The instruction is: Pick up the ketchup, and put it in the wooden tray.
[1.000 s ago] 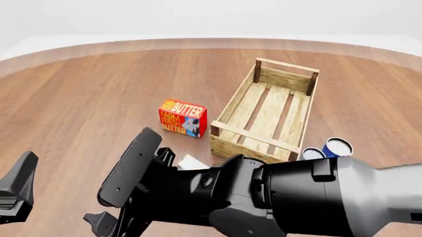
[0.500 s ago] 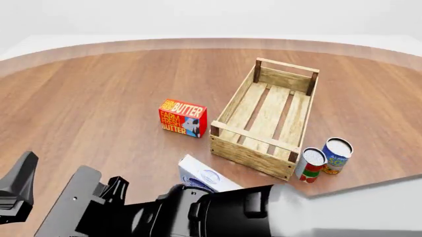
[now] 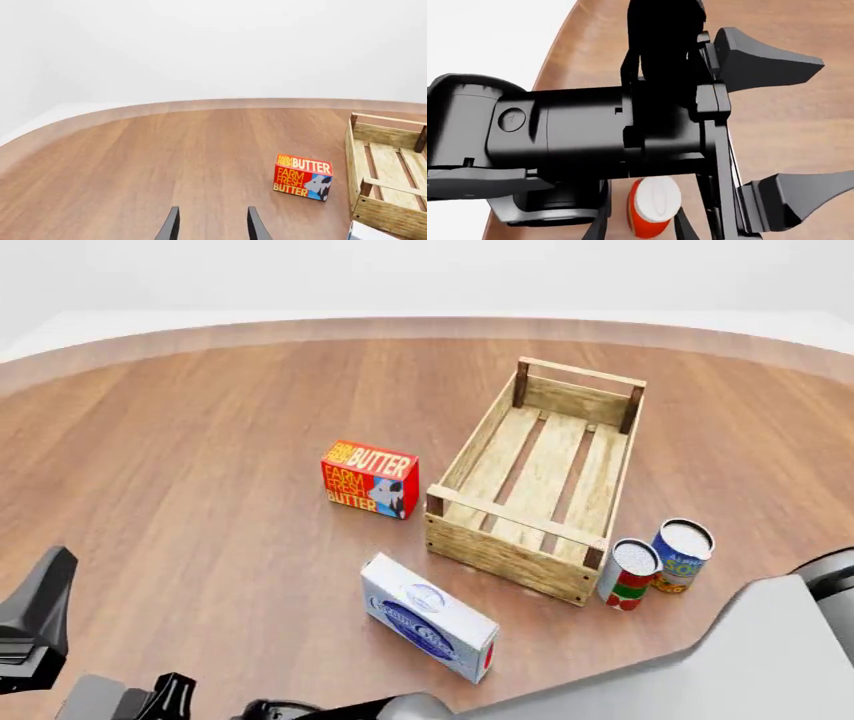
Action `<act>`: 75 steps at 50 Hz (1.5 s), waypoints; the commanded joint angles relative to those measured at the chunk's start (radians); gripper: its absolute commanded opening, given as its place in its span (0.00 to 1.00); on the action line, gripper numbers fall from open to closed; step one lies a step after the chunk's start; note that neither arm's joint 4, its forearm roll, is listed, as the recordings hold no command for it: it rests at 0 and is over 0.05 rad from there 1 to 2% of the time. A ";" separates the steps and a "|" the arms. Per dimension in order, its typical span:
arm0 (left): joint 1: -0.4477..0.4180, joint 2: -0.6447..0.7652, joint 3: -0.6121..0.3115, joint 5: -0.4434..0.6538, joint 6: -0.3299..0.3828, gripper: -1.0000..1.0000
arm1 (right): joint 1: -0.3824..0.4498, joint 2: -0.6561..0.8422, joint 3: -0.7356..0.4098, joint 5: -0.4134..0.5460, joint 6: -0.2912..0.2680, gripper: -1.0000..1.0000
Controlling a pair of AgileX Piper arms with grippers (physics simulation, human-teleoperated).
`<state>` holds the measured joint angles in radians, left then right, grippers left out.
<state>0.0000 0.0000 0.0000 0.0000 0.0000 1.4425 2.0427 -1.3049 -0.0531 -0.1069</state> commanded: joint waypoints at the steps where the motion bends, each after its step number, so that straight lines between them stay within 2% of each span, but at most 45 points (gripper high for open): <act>1: 0.000 0.000 0.000 0.000 0.000 1.00 | 0.017 0.049 -0.017 -0.022 0.017 1.00; 31: 0.000 0.000 0.000 0.000 0.000 1.00 | -0.005 0.096 -0.021 -0.053 0.032 1.00; 32: 0.000 0.000 0.000 0.000 0.000 1.00 | -0.007 0.092 -0.017 -0.055 0.032 0.00; 36: 0.000 0.000 0.000 0.000 0.000 1.00 | -0.014 0.060 0.021 -0.066 0.042 0.00; 41: 0.000 0.000 0.000 0.000 0.000 1.00 | -0.016 -0.004 0.107 -0.111 0.084 0.00; 42: 0.000 0.000 0.000 0.000 0.000 1.00 | 0.004 -0.038 0.148 -0.149 0.130 0.00; 44: 0.000 0.000 0.000 0.000 0.000 1.00 | 0.000 -0.048 0.162 -0.158 0.141 0.00; 45: 0.000 0.000 0.000 0.000 0.000 1.00 | -0.002 -0.047 0.164 -0.150 0.124 0.00; 47: 0.000 0.000 0.000 0.000 0.000 1.00 | -0.004 -0.059 0.187 -0.157 0.124 0.00; 50: 0.000 0.000 0.000 0.000 0.000 1.00 | -0.001 -0.076 0.219 -0.169 0.146 0.00; 54: 0.000 0.000 0.000 0.000 0.000 1.00 | -0.019 -0.104 0.244 -0.173 0.138 0.00; 57: 0.000 0.000 0.000 0.000 0.000 1.00 | -0.016 -0.091 0.244 -0.157 0.155 0.00; 69: 0.000 0.000 0.000 0.000 0.000 1.00 | -0.119 -0.177 0.351 -0.195 0.156 0.00; 73: 0.000 0.000 0.000 0.000 0.000 1.00 | -0.155 -0.230 0.392 -0.188 0.169 0.00; 75: 0.000 0.000 0.000 0.000 0.000 1.00 | -0.184 -0.269 0.418 -0.178 0.205 0.00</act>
<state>0.0000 0.0000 0.0000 0.0000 0.0000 1.3400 1.8826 -0.9741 -0.2328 0.0412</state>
